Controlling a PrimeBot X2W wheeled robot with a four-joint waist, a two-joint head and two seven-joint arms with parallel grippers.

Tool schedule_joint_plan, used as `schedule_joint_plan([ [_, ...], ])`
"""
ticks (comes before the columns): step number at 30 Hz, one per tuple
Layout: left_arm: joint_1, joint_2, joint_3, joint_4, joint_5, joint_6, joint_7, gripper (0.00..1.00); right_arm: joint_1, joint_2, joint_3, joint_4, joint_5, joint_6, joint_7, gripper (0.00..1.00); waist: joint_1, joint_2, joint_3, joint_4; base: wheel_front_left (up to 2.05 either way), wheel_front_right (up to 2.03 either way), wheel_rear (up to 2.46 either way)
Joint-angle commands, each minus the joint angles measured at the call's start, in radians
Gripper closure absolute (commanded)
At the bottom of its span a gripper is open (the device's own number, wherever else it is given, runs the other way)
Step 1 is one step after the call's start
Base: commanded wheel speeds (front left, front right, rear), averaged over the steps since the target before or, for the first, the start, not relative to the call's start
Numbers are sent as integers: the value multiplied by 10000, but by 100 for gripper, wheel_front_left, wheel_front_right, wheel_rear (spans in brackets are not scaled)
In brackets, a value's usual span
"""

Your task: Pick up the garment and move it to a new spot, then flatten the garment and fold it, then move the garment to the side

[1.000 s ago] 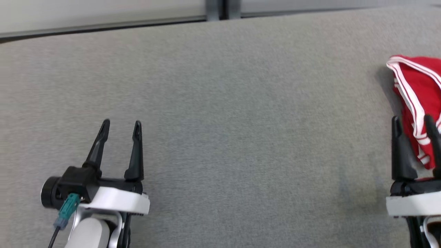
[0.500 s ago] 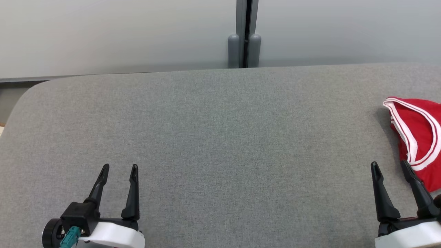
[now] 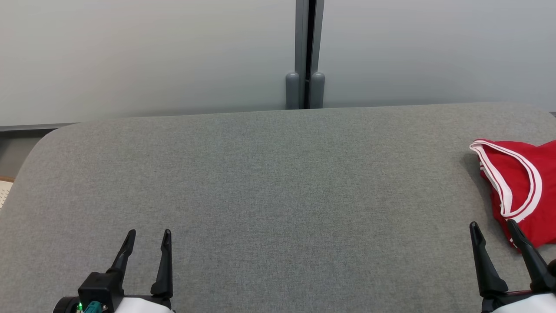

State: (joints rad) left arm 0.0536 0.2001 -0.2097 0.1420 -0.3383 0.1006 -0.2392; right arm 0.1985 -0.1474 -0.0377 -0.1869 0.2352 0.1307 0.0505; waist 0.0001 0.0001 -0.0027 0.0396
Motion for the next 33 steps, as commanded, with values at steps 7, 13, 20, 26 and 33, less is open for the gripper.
schedule_joint_plan([
  [7, -122, 90, -23, 58, -40, 137, 6, 0, 21, 5, 16, -135, -85, -1, 110, 0, -1, -1, 19, -49, 0, 0, 0],
  [13, -113, 59, -53, 134, -66, 172, -23, 0, 39, -14, 75, -149, -37, 0, 182, 0, -1, -1, -9, -83, 0, 0, 0],
  [20, -182, 82, -96, 186, -76, 199, -45, 0, 108, -30, 56, -207, -36, 0, 210, 0, -1, -1, -33, -94, 0, 0, 0],
  [26, -198, 89, -135, 195, -93, 238, -65, 0, 125, -4, 71, -256, -13, 0, 273, 0, -1, -1, -28, -92, 0, 0, 0],
  [33, -10, 0, -195, 281, -89, 202, -12, 100, 70, 64, 129, -126, 35, 0, 278, 100, 0, -1, -8, -82, 0, 0, 0],
])
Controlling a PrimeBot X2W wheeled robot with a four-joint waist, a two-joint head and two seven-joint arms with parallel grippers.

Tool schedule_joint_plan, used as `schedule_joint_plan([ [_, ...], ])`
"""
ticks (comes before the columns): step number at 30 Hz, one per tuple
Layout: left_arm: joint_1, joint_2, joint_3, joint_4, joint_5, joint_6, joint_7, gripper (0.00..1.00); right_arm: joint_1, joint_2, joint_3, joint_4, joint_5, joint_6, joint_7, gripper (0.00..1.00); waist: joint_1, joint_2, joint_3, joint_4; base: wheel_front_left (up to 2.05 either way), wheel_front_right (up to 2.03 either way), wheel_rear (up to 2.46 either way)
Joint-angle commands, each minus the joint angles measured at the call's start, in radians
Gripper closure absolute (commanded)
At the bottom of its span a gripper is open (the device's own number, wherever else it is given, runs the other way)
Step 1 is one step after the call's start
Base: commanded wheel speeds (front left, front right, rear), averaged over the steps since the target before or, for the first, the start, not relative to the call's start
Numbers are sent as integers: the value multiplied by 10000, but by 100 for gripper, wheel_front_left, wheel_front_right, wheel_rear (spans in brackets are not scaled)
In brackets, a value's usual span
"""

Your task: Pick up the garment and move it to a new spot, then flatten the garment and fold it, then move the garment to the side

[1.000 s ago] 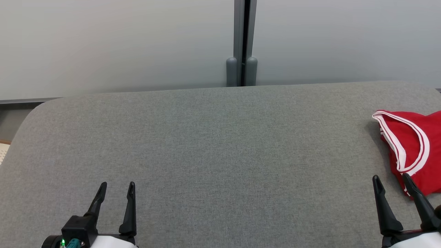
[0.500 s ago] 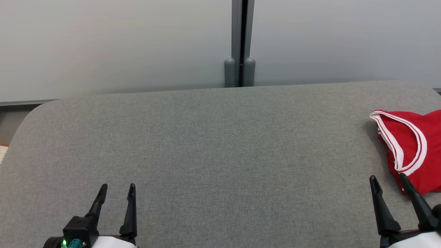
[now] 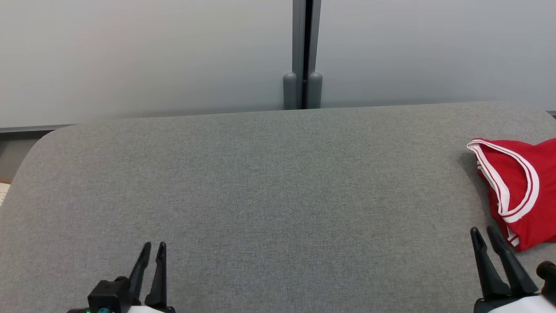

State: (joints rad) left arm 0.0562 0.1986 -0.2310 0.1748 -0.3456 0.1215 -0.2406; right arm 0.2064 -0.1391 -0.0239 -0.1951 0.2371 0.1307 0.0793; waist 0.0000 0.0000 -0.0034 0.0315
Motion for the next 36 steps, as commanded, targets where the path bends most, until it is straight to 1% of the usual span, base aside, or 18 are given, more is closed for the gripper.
schedule_joint_plan([
  [1, 40, -31, -14, 43, -25, -7, 25, 100, 4, 23, 24, 54, 25, 2, -9, 100, 0, 0, 0, -1, 0, 0, 0],
  [16, -345, -305, 686, 197, -2728, -540, 737, 100, -667, 76, -8, 946, 3073, 2, -74, 100, 0, 0, 8, -41, 0, 0, 0],
  [25, -533, -437, 1033, 260, -4024, -802, 1086, 100, -997, 119, -46, 1383, 4521, 2, -86, 100, 0, 0, 13, -63, 0, 0, 0],
  [26, -533, -437, 1033, 260, -4024, -802, 1086, 100, -997, 119, -46, 1383, 4521, 2, -86, 100, 0, 0, 13, -63, 0, 0, 0],
  [36, -709, -584, 1385, 315, -5319, -1059, 1439, 100, -1321, 176, -101, 1826, 5955, 1, -88, 100, 0, 0, 19, -89, 0, 0, 0],
])
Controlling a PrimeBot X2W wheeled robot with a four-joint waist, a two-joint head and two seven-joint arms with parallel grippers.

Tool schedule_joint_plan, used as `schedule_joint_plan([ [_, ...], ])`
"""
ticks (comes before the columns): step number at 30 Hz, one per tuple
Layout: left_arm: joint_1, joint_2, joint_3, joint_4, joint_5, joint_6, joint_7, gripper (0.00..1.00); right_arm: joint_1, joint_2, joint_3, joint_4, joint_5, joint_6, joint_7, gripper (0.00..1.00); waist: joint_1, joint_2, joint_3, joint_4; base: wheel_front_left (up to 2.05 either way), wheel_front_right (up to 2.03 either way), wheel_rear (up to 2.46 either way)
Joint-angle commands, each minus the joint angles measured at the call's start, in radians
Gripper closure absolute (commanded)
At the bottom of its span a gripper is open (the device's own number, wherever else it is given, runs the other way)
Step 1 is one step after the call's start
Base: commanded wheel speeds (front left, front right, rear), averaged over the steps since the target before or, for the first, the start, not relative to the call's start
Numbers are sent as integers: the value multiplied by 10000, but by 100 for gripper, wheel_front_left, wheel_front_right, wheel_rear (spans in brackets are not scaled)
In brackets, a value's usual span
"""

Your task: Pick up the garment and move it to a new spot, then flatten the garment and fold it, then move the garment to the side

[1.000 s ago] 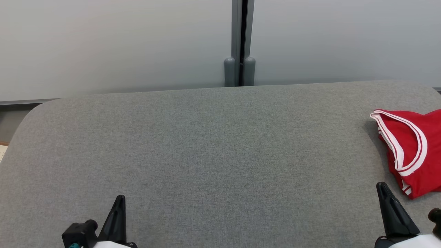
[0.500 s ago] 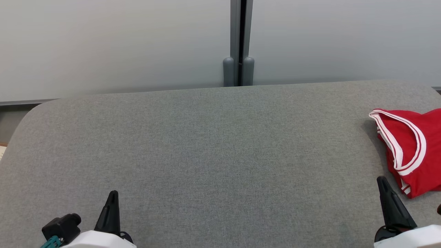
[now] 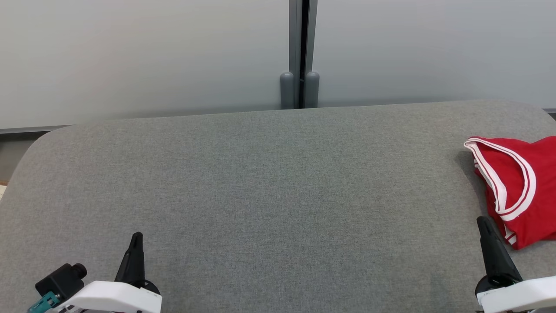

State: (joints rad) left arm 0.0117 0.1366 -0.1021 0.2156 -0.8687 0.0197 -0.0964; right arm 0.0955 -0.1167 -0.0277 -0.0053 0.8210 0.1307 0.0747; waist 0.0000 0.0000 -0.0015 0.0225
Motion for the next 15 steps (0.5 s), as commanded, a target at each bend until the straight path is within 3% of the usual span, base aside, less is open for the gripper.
schedule_joint_plan([
  [1, -283, 23, 128, -88, -212, -62, 30, 100, -246, -42, -69, -28, 252, 1, -41, 100, 0, 0, 0, -1, 0, 0, 0],
  [15, -511, -149, 561, -16, -1791, -391, 469, 100, -650, 44, -153, 506, 1985, 1, -20, 100, 0, 0, 7, -37, 0, 0, 0],
])
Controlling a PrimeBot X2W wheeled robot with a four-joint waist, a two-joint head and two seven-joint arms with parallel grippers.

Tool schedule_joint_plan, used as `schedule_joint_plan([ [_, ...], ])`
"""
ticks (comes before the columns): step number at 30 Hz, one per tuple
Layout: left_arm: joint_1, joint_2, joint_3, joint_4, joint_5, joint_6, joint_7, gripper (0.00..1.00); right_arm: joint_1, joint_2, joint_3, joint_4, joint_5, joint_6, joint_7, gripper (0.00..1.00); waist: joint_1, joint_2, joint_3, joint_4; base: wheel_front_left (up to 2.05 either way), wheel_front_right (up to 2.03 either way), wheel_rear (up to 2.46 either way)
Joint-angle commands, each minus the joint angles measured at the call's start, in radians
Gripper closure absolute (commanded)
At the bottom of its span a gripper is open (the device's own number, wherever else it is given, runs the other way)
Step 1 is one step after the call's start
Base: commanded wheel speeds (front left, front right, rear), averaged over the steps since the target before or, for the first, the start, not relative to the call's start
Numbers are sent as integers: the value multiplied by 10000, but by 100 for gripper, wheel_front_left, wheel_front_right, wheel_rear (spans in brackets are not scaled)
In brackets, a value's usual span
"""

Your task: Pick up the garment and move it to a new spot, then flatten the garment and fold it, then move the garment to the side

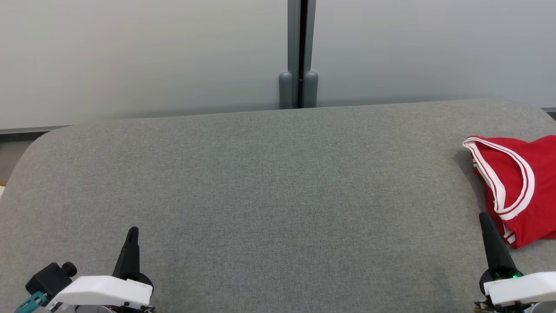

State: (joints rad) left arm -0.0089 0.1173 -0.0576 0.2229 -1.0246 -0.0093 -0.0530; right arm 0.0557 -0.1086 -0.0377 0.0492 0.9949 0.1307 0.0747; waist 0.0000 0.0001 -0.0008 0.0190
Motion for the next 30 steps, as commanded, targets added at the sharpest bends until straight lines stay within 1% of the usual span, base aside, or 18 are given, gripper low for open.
schedule_joint_plan([
  [1, -323, 33, 145, -84, -329, -119, 70, 100, -282, -31, -60, -1, 360, 2, -17, 100, 0, -1, 1, -4, 0, 0, 0],
  [19, -559, -170, 627, 3, -2061, -474, 548, 100, -706, 83, -179, 594, 2228, 2, 41, 100, 0, -1, 10, -50, 0, 0, 0],
  [30, -680, -266, 864, 47, -2882, -643, 793, 100, -915, 144, -256, 890, 3134, 2, 66, 100, 0, -1, 16, -75, 0, 0, 0],
])
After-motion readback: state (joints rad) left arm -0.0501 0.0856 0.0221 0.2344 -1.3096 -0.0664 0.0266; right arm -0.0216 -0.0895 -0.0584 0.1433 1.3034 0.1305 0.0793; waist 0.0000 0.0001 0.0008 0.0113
